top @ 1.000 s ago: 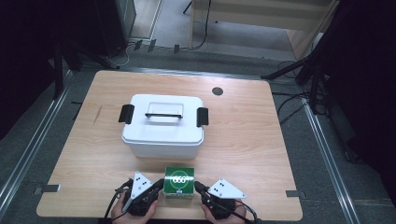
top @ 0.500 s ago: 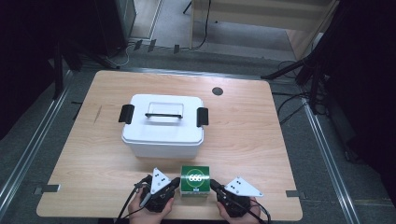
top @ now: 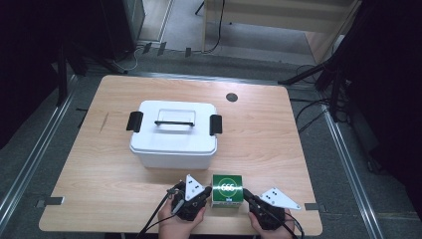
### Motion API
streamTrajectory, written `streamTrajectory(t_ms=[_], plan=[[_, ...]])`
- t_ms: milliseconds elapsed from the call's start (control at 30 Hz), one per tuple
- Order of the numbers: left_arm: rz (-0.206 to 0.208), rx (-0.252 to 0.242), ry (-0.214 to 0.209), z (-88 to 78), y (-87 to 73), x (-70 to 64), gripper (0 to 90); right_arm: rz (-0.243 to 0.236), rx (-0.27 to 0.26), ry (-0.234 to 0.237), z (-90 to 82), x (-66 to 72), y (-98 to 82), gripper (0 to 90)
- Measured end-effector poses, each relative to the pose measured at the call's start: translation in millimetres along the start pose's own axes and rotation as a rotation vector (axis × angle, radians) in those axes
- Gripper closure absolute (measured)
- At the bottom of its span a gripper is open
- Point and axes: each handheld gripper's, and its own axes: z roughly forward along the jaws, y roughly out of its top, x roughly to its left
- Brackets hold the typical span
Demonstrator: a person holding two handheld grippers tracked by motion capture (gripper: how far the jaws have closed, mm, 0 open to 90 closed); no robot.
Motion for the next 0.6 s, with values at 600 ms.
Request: streamTrajectory(t_ms=[600], plan=[[-0.051,-0.058,0.038,-29.8,-0.4,37.1,90.0,-0.022,-0.047,-0.064,-8.5,-7.3,9.5,90.0]])
